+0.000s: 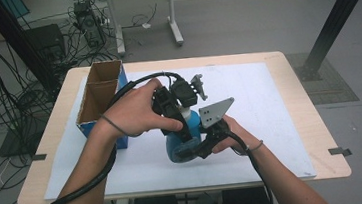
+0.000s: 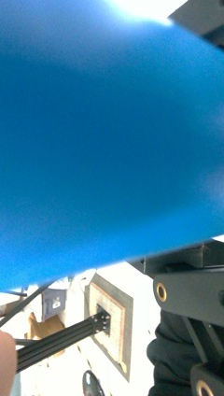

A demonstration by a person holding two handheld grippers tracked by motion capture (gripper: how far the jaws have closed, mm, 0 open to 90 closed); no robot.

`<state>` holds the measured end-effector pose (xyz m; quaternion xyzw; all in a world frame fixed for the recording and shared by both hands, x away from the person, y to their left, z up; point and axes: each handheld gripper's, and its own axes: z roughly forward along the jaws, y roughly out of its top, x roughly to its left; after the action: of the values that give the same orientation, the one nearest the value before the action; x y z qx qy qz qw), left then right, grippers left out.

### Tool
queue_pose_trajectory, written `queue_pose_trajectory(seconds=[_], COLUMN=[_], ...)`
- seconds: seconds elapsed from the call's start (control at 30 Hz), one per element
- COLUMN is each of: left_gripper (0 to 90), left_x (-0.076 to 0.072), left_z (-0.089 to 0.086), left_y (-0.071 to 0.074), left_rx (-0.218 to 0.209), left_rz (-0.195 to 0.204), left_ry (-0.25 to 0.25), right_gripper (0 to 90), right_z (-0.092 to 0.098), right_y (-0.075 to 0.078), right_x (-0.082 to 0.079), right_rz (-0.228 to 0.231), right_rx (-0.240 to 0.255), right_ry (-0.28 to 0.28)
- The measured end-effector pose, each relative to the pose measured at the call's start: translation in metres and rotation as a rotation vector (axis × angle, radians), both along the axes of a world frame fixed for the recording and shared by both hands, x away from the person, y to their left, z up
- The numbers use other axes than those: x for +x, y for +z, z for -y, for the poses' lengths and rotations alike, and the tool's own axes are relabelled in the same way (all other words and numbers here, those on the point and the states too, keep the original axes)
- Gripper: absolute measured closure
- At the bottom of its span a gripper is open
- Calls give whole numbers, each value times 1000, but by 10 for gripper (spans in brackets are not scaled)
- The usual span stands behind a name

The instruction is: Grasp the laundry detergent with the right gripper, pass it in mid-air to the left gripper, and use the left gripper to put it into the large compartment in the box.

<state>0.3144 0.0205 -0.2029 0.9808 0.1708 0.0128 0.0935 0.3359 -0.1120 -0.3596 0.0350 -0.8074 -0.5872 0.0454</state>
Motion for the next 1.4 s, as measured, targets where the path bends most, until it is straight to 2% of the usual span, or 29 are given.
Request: queue_pose_trajectory(seconds=[0.17, 0.37, 0.4, 0.47, 0.5, 0.53, 1.13, 1.4], left_gripper=[371, 371, 371, 371, 371, 371, 372, 372], left_x=[1, 2, 2, 3, 3, 3, 6, 6], left_z=[0, -3, -3, -4, -4, -5, -9, -9], left_y=[0, 4, 4, 6, 6, 7, 7, 8], left_rx=[10, 6, 7, -1, -1, 1, -13, -18], left_rz=[7, 17, 15, 21, 21, 21, 18, 20], left_ry=[10, 23, 24, 32, 32, 35, 61, 63], right_gripper=[357, 288, 235, 170, 170, 122, 100, 25], right_z=[2, 3, 3, 3, 3, 3, 7, 8], right_y=[1, -1, -2, -3, -3, -4, -3, -4], right_x=[1, 2, 2, 3, 3, 3, 4, 4], right_rz=[5, -17, -32, -40, -40, -46, -52, -57], right_rx=[6, 10, 22, 23, 23, 27, 36, 36], right_ry=[-13, -30, -46, -62, -62, -83, -97, -88])
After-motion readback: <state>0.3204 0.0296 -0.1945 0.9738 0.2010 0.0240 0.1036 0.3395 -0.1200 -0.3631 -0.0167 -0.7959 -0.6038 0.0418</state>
